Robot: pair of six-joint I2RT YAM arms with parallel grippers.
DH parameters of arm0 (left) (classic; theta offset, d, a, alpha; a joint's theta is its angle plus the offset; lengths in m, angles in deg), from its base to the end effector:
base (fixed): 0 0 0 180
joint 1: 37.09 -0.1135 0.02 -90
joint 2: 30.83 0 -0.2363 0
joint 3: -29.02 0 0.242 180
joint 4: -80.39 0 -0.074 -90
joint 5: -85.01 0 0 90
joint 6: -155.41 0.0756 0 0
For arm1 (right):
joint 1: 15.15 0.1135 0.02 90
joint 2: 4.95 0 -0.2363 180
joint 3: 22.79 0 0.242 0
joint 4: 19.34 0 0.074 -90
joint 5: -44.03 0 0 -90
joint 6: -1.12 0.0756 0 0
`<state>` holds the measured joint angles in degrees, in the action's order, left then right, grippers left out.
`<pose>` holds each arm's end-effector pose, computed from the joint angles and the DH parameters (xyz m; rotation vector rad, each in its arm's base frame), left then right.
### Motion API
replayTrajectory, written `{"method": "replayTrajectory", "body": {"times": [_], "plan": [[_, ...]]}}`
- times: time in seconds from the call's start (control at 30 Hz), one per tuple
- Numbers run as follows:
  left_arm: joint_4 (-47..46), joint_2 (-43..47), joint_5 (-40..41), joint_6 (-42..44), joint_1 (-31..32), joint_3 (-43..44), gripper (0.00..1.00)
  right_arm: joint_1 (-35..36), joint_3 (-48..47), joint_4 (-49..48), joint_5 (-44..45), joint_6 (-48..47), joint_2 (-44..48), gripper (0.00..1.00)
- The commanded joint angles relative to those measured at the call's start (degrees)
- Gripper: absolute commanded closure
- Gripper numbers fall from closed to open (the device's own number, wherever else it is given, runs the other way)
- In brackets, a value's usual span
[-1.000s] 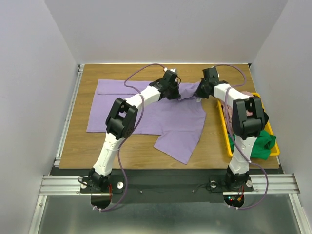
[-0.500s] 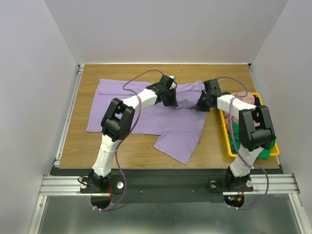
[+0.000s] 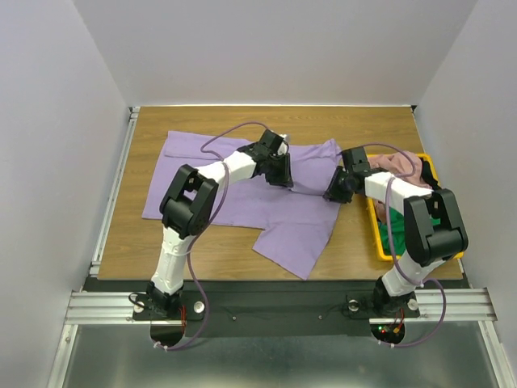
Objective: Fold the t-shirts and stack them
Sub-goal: Fold the tshirt
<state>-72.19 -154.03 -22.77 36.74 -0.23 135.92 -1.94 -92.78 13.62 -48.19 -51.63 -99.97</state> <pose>0.3759 -0.3107 0.1424 0.3416 2.4560 -0.8976 0.3296 0.0804 0.1197 0.5331 2.5737 0.3674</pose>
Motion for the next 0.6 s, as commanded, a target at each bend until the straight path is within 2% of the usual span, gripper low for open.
{"method": "replayTrajectory", "body": {"times": [0.0, 0.07, 0.1, 0.17, 0.2, 0.23, 0.37, 0.5, 0.57], "plan": [[0.56, 5.94, -1.91, 1.94, -0.39, -2.37, 0.55, 0.41, 1.23, -1.12, -2.96, -1.04, 5.01, 0.56], [0.56, 8.22, -1.82, 2.12, -0.3, -3.78, 0.37, 0.41, 1.67, -0.95, -3.93, -2.09, 7.73, 0.47], [0.3, 9.37, -1.91, 2.12, -0.3, -5.52, 0.31, 0.41, 1.93, -0.86, -4.19, -2.36, 8.79, 0.34], [-0.4, 12.09, -1.12, 2.12, -0.12, -7.73, 0.17, 0.41, 1.94, -0.77, -5.07, -2.89, 10.99, 0.21], [-0.84, 15.15, -0.42, 2.3, -0.12, -9.04, 0.08, 0.41, 1.85, -0.77, -5.69, -3.5, 12.04, 0.04], [-1.19, 16.57, 0.11, 2.56, -0.12, -11.15, 0.03, 0.41, 1.15, -0.77, -5.95, -3.85, 13.71, 0.0], [0.46, 21.41, 8.78, 3.7, -1.0, -12.22, 0.02, 0.41, -2.35, -0.77, -5.78, -5.87, 13.29, 0.0], [3.81, 19.93, 13.28, 3.36, -6.88, -9.33, 0.02, 1.02, -8.67, -0.86, -6.05, -8.07, 6.45, 0.0], [3.56, 18.0, 14.26, 3.35, -12.59, -8.01, 0.02, 1.55, -13.76, -0.77, -4.38, -8.95, 0.58, 0.0]]}}
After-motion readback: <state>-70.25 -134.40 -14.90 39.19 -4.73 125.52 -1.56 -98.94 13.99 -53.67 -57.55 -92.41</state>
